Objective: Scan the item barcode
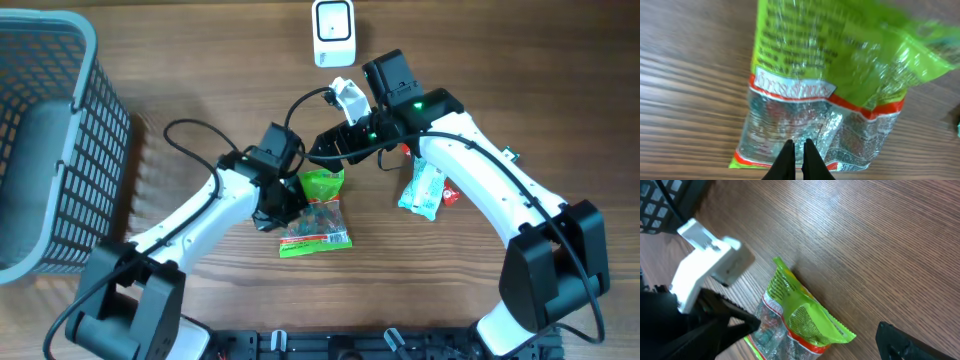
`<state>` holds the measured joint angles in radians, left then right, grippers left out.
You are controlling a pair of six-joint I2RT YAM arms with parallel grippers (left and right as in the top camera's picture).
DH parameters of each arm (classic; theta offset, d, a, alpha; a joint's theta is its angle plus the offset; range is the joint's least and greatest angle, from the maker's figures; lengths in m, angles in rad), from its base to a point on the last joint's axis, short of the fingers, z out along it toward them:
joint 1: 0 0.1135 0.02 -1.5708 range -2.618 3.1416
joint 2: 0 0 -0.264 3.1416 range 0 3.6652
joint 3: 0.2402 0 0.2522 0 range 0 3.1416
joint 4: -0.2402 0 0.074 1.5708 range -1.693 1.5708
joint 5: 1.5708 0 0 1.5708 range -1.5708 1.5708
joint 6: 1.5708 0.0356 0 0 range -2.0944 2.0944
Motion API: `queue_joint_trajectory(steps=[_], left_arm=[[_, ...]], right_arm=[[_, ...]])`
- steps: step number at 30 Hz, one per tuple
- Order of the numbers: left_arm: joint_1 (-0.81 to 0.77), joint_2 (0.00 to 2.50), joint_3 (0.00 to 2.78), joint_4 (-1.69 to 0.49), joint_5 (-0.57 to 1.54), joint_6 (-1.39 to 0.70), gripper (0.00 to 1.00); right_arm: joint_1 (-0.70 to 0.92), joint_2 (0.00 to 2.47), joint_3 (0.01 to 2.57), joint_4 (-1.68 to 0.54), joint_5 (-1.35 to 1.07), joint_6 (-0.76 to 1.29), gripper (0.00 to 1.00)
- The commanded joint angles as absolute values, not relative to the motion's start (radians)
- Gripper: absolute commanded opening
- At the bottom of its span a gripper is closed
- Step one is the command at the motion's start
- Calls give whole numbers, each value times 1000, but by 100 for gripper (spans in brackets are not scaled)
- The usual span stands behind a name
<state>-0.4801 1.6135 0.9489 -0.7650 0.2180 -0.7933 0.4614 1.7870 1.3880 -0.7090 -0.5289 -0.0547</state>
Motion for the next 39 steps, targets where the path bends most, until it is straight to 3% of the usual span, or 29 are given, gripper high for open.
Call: queue_joint_trajectory(steps=[1,9,12,14,18,24,28,35,39], left_arm=[[-495,1666,889,-724,288,-854,4],[-455,1748,895,-695,159,-768,10],[-414,1748,912,-715,59,-678,8],[-384,1748,921,-698,-118,-657,6],[-368,1749,920,-578,-316,-657,4],[-382,1749,923,-487,-20,-594,4],[-390,1749,922,-616,218,-557,4],[-462,1747,925,-863,267,-480,4],[-484,1707,1019,-964,141,-461,4]], right_arm=[[461,1763,1382,-712,-516,-108,100],[461,1793,1381,-762,-516,-132,99],[461,1809,1380,-816,-515,-132,90],[461,1810,1380,-861,-503,-132,80],[461,1810,1379,-904,-505,-131,79],[470,1810,1379,-923,-504,-157,81],[470,1810,1379,-894,-505,-144,81],[470,1810,1379,-899,-505,-131,87],[474,1810,1379,-916,-505,-225,92]])
